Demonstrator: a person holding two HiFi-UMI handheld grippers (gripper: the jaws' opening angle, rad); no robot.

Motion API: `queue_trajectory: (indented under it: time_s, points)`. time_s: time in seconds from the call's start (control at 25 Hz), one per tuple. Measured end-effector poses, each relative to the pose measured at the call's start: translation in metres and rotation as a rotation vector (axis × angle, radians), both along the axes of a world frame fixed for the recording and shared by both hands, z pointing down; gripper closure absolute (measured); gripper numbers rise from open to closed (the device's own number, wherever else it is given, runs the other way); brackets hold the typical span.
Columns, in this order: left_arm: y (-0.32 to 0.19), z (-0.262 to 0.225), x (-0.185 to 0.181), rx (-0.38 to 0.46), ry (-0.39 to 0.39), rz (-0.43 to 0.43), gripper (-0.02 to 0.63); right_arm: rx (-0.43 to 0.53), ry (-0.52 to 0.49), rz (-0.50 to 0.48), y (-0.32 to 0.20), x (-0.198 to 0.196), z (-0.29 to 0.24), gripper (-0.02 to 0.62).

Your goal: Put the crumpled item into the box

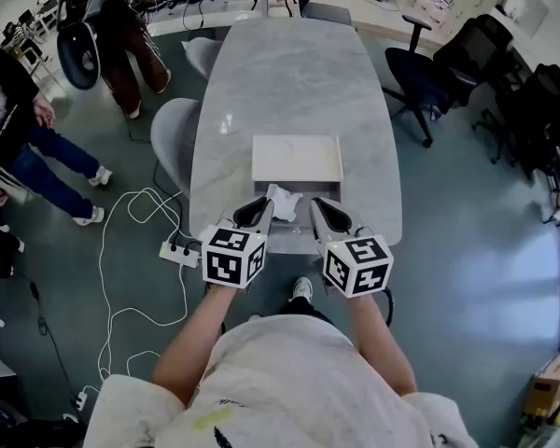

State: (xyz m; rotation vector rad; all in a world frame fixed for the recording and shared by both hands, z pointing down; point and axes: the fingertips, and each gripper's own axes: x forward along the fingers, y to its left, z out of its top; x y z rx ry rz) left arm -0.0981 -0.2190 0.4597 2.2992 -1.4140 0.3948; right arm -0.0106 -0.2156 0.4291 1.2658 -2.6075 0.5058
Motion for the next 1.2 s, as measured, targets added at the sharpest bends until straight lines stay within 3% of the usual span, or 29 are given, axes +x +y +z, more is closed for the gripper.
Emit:
queue_trajectory:
  time_s: [0.48,1.2]
  points:
    - [0.040,-0.014,-0.022,0.042,0.037,-0.023,0.581,0.041,0.017,-0.012,0.043,-0.017,-0.011,0.591]
    - [0.042,-0.007,-0.026,0.026,0.032,-0.024,0.581,0.046,0.020,-0.023,0.042,-0.024,-0.011,0.591]
